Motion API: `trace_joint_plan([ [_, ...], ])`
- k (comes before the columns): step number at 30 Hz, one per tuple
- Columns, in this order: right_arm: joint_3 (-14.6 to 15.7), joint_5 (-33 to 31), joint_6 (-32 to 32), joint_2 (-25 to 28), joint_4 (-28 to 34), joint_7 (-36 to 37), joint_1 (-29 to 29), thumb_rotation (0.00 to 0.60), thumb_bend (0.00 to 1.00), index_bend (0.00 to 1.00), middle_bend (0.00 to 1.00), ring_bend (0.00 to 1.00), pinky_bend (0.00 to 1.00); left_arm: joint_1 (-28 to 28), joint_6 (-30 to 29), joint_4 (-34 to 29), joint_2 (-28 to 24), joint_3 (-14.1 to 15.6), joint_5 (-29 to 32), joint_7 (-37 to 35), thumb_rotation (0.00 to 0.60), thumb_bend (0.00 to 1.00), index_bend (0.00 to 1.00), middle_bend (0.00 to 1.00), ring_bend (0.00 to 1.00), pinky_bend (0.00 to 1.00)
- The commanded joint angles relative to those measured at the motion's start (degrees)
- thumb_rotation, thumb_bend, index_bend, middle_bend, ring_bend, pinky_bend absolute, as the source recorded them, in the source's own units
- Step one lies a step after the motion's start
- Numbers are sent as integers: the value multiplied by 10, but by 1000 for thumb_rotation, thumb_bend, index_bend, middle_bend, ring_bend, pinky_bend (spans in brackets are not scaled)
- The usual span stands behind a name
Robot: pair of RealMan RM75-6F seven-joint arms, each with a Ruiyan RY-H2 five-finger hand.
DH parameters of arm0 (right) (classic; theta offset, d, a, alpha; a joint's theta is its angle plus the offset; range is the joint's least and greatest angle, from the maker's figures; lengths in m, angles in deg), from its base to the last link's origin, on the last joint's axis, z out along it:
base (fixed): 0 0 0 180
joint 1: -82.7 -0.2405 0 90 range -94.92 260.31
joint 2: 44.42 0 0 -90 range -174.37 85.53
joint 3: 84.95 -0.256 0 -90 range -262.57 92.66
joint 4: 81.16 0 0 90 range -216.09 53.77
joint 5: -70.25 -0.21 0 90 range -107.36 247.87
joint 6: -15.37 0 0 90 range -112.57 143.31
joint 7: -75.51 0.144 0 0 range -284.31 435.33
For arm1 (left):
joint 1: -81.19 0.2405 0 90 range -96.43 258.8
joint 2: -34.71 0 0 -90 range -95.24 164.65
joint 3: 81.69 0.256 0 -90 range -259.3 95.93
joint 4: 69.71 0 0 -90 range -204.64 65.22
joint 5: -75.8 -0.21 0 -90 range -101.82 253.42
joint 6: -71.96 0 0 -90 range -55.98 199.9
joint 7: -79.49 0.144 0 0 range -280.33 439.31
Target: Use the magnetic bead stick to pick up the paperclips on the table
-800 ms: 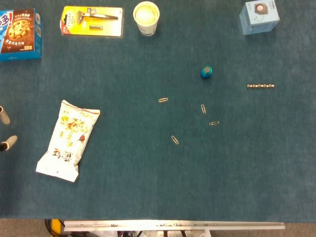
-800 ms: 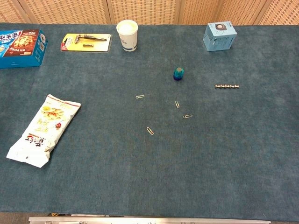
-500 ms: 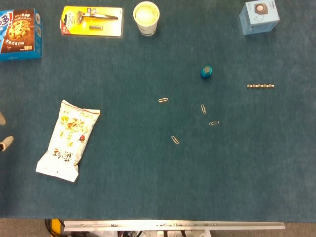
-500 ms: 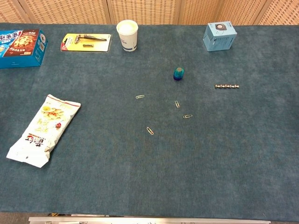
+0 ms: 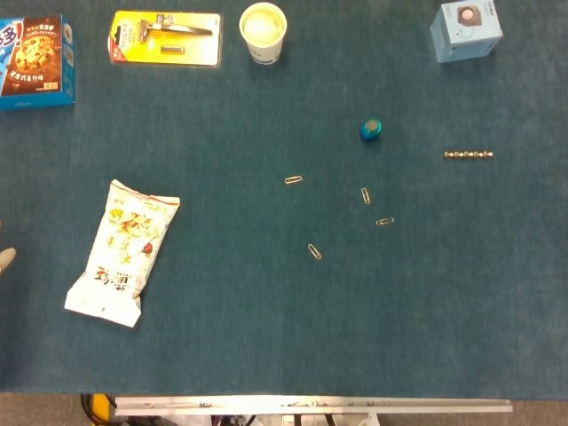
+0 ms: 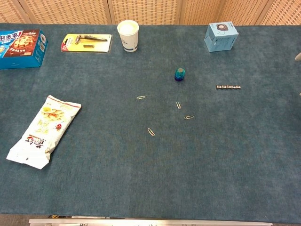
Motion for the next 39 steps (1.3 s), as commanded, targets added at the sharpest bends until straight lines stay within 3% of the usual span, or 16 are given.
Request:
trace_joint_plan([
  [1, -17, -37, -51, -8, -6, -23, -29, 600, 91, 398, 164, 89, 266, 4, -6, -5, -4, 1, -1, 2, 600, 97, 537, 459, 341, 441],
  [10, -50, -122, -149, -41, -35, -85, -89, 600, 212, 430, 130, 74, 185, 18, -29, -17, -16, 2, -7, -3, 600, 97, 537, 461, 342, 440],
  [20, -62, -196, -224, -91, -82, -151, -140, 600, 228, 431, 98, 38, 157, 21, -27, -18, -21, 1, -6, -7, 600, 97, 537, 463, 342, 440],
  [39, -43, -228, -239, -184, -144, -249, -184, 600, 272, 472, 89, 25, 137, 26, -30, -25, -33, 0, -9, -18, 600, 97, 537, 465, 342, 441],
])
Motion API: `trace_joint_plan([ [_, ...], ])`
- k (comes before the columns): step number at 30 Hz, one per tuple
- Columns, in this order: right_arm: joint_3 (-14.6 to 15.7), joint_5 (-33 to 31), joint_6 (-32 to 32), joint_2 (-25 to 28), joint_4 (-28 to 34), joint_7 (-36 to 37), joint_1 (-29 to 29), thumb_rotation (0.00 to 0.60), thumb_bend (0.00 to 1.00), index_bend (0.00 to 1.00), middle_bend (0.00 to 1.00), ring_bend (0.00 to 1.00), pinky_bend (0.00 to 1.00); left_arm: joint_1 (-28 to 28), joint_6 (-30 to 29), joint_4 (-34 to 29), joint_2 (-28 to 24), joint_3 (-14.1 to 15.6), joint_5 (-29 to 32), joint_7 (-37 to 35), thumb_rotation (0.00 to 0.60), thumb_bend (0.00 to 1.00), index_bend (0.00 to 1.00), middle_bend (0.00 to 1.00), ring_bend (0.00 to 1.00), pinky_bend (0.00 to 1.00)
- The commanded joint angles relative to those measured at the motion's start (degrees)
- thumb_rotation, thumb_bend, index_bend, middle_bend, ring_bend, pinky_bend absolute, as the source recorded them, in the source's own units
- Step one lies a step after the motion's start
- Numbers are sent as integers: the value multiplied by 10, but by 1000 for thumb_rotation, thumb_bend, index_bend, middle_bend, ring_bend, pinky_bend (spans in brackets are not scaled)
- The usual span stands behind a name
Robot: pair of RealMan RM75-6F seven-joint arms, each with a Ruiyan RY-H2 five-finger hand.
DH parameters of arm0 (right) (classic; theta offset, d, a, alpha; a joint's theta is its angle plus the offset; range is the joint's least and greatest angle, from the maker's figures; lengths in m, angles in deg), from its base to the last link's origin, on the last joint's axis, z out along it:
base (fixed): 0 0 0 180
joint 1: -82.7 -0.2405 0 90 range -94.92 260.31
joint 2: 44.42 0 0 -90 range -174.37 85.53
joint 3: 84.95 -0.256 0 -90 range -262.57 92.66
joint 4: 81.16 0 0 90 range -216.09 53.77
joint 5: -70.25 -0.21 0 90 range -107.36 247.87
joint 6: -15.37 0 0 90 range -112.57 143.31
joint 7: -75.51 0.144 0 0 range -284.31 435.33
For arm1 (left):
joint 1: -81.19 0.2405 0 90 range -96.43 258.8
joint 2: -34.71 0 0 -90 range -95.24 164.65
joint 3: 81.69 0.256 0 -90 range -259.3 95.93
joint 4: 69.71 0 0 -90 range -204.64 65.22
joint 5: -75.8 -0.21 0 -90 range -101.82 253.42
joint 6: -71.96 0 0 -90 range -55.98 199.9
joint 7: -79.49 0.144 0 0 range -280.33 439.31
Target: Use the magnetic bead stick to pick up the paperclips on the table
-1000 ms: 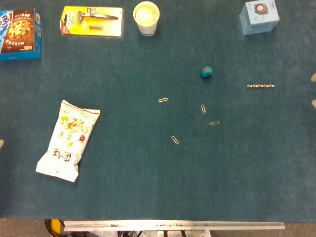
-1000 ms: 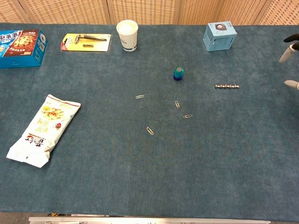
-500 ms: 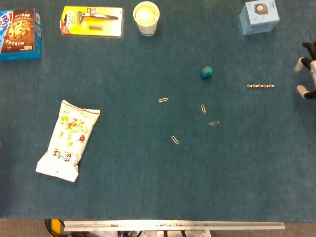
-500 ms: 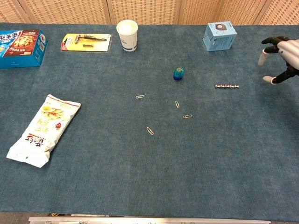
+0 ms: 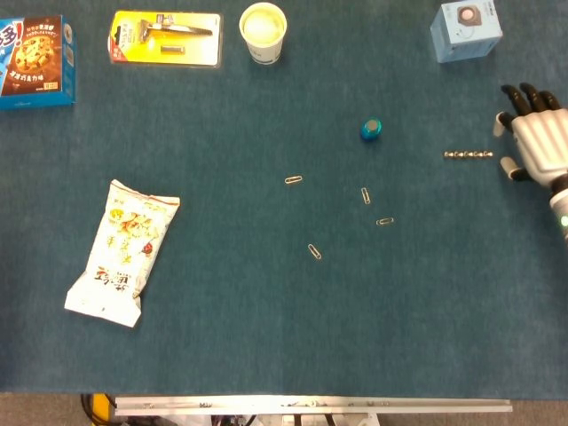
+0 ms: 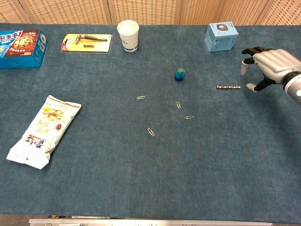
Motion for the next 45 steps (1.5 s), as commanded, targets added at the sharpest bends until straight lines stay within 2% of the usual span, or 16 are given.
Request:
trace_joint_plan([
  [1, 3, -8, -2, -12, -12, -10, -4, 600, 275, 474, 89, 25, 137, 0, 0, 1, -1, 0, 0, -1, 600, 97, 537, 465, 342, 441],
  [25, 4, -27, -7, -65, -72, -25, -19, 600, 282, 483, 89, 25, 137, 0, 7, 0, -3, -2, 3, -4, 600, 96, 537, 465, 342, 441],
  [45, 6, -31, -25, -80, -93, -22, -29, 600, 286, 492, 89, 25, 136, 1, 9, -1, -4, -2, 4, -5, 600, 97, 537, 465, 342, 441],
])
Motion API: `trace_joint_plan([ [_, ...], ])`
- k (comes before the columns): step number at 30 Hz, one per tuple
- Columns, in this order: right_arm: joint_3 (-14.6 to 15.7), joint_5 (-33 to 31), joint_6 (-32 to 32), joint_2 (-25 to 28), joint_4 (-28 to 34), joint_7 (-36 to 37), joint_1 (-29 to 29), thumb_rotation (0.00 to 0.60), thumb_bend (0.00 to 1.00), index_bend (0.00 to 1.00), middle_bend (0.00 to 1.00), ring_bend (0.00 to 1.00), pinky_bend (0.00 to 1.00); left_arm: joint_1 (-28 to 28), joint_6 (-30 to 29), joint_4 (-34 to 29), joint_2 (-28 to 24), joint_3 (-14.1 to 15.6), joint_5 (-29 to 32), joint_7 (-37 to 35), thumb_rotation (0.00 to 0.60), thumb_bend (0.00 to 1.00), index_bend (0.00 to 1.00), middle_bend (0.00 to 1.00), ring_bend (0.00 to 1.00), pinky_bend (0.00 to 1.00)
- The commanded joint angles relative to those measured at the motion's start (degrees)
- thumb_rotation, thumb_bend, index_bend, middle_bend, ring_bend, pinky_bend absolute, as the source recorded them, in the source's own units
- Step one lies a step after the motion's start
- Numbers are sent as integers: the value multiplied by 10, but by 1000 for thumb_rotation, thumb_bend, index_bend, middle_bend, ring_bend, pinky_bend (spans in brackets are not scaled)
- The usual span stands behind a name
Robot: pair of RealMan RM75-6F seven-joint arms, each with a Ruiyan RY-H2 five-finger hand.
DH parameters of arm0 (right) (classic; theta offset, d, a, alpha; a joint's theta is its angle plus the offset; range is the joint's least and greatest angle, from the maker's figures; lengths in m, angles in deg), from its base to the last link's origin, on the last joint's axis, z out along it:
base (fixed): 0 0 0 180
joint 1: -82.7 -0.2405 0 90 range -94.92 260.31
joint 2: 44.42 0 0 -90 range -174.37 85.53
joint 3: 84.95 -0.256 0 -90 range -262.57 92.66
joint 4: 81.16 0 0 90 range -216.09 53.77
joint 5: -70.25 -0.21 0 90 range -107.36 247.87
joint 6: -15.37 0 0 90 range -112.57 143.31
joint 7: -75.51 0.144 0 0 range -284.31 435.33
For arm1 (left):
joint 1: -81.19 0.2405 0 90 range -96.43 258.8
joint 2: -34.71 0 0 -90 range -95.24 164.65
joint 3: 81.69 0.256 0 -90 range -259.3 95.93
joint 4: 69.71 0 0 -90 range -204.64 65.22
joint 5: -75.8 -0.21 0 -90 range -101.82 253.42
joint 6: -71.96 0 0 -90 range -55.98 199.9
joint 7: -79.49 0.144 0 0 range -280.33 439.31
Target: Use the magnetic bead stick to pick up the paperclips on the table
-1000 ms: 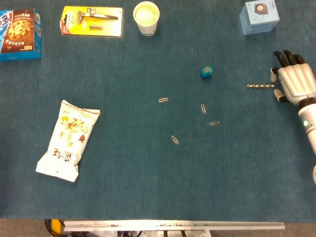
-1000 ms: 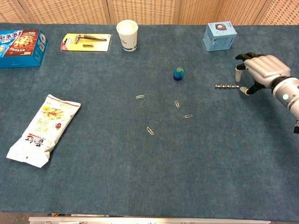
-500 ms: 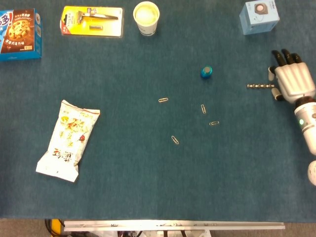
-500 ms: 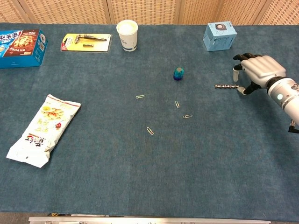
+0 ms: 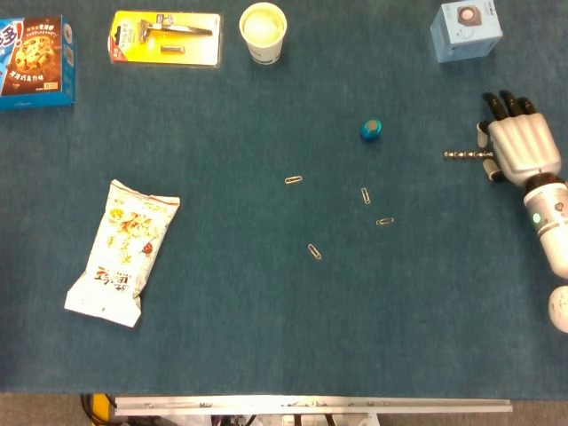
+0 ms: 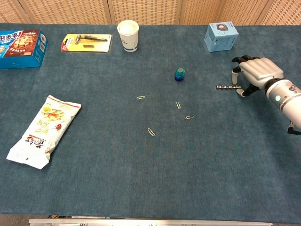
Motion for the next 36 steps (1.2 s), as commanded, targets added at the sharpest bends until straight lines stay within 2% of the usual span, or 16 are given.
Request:
trace_joint_plan([
  [1, 0, 0, -1, -2, -1, 0, -1, 600, 287, 492, 89, 25, 137, 0, 0, 1, 0, 0, 0, 1, 600, 97, 537, 465, 342, 441],
  [14, 1, -3, -3, -8, -6, -1, -2, 600, 341, 508, 89, 25, 137, 1, -1, 1, -1, 0, -2, -2, 600, 96, 537, 465, 342, 441],
  [28, 1, -4, -3, -10, -10, 1, -2, 600, 354, 561, 89, 25, 137, 1, 0, 1, 0, 0, 0, 1, 600, 97, 537, 465, 342, 441],
  [36, 2, 9, 26, 21, 39, 0, 9, 600, 355, 567, 89, 25, 136, 0, 2, 1, 0, -1, 1, 1, 600, 97, 537, 465, 342, 441],
])
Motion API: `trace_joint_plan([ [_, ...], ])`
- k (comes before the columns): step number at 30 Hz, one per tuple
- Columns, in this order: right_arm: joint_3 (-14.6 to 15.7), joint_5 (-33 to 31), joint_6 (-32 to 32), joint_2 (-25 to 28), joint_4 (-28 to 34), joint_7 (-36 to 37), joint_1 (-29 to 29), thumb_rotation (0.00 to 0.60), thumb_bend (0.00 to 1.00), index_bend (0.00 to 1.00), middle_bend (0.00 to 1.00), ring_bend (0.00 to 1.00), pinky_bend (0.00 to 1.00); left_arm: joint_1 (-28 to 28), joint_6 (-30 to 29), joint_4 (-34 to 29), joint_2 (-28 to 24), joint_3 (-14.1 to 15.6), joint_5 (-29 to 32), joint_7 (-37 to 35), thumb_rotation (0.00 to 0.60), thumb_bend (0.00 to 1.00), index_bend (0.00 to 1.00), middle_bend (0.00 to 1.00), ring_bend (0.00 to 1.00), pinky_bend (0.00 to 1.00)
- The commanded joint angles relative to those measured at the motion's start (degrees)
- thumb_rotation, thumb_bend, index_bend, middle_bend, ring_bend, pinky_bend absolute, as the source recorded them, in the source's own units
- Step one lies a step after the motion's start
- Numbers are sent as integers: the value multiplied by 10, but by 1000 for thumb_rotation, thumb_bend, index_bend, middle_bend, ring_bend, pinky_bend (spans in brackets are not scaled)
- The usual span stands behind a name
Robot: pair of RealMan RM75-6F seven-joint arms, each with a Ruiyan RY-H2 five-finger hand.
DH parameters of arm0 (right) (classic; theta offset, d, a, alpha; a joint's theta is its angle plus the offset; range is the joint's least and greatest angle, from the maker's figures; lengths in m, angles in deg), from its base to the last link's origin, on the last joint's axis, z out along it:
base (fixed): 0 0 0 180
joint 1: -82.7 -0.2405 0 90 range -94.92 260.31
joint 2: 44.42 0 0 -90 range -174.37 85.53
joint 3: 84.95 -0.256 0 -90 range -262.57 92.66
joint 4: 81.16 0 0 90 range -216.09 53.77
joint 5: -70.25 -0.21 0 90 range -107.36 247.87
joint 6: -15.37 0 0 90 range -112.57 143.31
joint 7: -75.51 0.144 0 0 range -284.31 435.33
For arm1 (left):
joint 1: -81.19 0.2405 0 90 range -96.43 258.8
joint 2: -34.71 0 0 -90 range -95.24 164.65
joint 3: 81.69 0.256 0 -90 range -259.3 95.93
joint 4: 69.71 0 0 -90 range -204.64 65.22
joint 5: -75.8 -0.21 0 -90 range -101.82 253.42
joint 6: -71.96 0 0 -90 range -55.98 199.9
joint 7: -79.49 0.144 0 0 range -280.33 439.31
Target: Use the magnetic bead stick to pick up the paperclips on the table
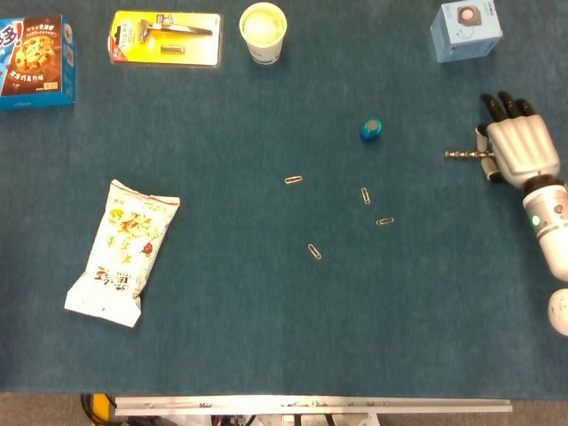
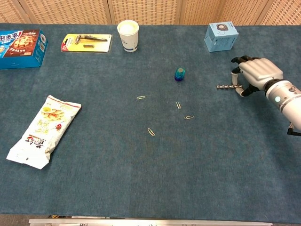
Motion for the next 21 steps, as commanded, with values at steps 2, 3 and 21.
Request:
trace_joint_plan([
  [2, 0, 11, 24, 28, 45, -6, 8, 600, 355, 567, 89, 25, 137, 0, 0, 0, 1, 0, -1, 1, 600, 97, 537, 465, 342, 441],
  [3, 1, 13, 30, 34, 55, -8, 10, 600, 355, 567, 89, 25, 137, 0, 0, 0, 1, 0, -1, 2, 600, 97, 537, 465, 342, 441],
  [21, 28, 74, 89, 99, 219, -50, 25, 600, 355, 567, 90, 25, 137, 1, -2, 2, 0, -4, 5, 0, 600, 97, 537, 465, 342, 441],
])
